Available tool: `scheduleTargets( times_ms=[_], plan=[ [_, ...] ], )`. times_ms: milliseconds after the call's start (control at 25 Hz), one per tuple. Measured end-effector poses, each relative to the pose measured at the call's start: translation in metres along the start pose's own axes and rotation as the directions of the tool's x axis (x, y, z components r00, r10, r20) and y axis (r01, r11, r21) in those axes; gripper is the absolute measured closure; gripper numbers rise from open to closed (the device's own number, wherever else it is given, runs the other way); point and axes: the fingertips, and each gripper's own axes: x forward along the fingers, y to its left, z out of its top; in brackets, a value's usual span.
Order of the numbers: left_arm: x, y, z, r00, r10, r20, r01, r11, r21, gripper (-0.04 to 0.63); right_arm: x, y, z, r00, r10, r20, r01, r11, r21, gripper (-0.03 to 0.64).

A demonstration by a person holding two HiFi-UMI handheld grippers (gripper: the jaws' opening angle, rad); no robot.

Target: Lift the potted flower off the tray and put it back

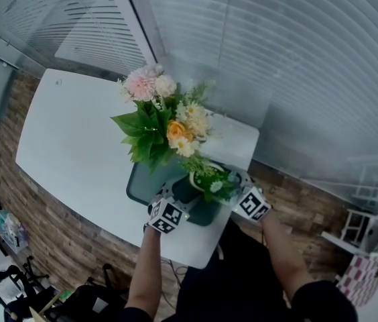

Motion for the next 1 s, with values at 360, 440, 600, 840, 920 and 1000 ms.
scheduleTargets(
  times_ms=[360,440,600,840,920,1000],
  plan=[
    [-0.001,-0.001,0.000,1.000,0.004,-0.002,-0.004,1.000,-0.024,0.305,0.001,-0.001,-0.002,1.000,0.015,0.024,-0.015,1.000,-0.004,0.215],
    [-0.005,0.000,0.006,1.000,0.018,0.023,-0.017,0.999,-0.041,0.305,0.001,0.000,-0.003,0.999,0.020,0.031,-0.020,1.000,-0.012,0.215],
    [-0.017,0.003,0.012,0.996,0.043,0.082,-0.034,0.994,-0.104,0.305,-0.006,-0.003,0.000,0.998,0.012,0.056,-0.011,1.000,-0.016,0.215],
    [-0.043,0.001,0.015,0.986,0.100,0.131,-0.083,0.987,-0.134,0.305,-0.031,-0.012,-0.005,0.994,-0.059,0.089,0.057,0.998,0.016,0.215],
    [-0.053,-0.001,0.018,0.981,0.125,0.151,-0.102,0.983,-0.153,0.305,-0.043,-0.010,-0.007,0.995,-0.075,0.071,0.073,0.997,0.021,0.215],
    [-0.063,-0.004,0.019,0.976,0.148,0.162,-0.119,0.977,-0.177,0.305,-0.052,-0.007,-0.005,0.992,-0.096,0.086,0.095,0.995,0.019,0.215]
  ],
)
